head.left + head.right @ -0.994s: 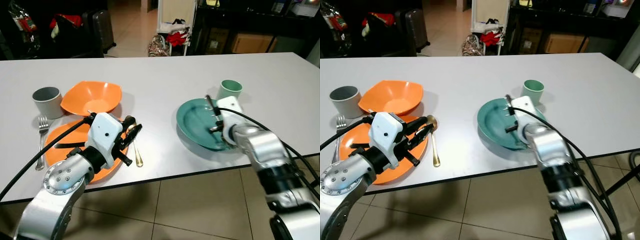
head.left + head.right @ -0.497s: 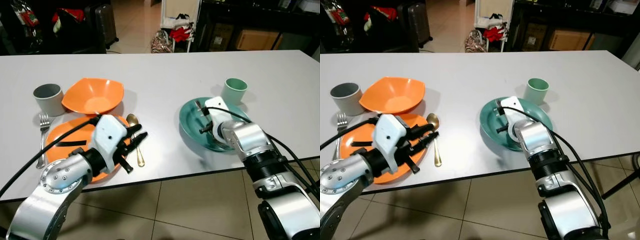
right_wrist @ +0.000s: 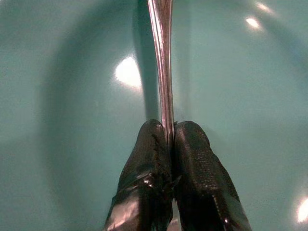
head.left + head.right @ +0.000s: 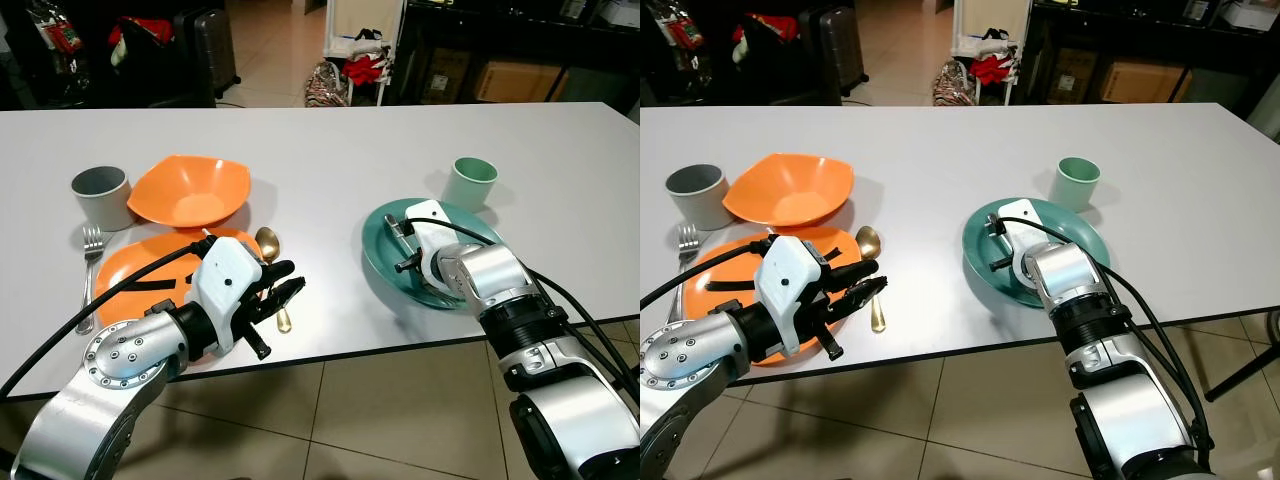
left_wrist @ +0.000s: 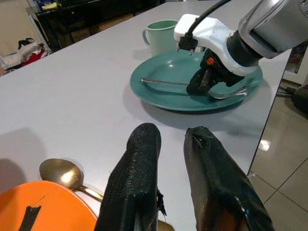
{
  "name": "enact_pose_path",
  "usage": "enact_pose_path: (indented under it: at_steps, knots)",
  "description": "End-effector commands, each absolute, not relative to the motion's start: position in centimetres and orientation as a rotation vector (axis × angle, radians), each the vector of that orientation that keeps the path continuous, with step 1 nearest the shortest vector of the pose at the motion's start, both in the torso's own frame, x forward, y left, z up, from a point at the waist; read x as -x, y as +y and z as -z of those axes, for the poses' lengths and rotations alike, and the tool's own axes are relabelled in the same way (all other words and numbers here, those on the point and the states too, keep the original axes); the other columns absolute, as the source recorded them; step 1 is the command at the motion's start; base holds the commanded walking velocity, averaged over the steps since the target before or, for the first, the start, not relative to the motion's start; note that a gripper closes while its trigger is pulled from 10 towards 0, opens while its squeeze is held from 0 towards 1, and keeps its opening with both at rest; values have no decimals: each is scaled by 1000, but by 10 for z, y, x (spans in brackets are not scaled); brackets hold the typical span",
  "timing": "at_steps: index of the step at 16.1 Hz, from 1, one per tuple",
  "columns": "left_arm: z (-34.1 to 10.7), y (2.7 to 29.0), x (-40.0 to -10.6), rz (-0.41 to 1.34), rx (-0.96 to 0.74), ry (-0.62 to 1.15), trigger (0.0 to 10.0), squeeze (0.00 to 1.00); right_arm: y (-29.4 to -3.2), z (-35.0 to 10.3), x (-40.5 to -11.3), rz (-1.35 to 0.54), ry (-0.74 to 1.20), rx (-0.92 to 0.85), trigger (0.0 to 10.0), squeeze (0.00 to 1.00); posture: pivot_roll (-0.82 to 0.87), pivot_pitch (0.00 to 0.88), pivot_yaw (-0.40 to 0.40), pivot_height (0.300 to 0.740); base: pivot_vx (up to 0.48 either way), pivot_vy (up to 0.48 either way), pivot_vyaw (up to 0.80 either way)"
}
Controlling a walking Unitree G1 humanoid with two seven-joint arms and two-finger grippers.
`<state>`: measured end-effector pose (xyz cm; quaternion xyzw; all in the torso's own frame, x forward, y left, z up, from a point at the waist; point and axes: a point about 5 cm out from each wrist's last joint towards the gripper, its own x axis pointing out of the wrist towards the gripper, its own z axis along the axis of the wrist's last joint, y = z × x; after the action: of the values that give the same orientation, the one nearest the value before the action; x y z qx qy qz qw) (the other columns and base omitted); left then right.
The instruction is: Setting the table
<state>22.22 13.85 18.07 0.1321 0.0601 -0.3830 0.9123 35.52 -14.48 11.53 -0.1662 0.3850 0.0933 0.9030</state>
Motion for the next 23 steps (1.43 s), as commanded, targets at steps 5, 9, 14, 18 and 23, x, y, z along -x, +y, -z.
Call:
enact_pose_path:
  at_steps: [5,9,14,18,23]
  knots:
    - [-186,137,-224,802,-288,109,10000,0,-147,-119,-361,-175,783,329,10000,1000,21,0,-43,740,0,0,0]
    - [-187,138,-227,795,-293,102,10000,0,-144,-124,-363,-180,756,323,10000,1000,22,0,-38,740,0,0,0]
    - [-194,143,-228,773,-246,68,10000,0,-148,-179,-358,-175,618,310,10000,1000,6,0,-25,740,0,0,0]
    - [-198,155,-231,626,-202,44,10000,0,-138,-215,-324,-278,152,219,10000,0,-25,0,-9,740,0,0,0]
    - [-195,159,-227,325,-155,-13,10000,0,-111,-199,-271,-469,56,49,10000,0,-48,0,-2,740,0,0,124]
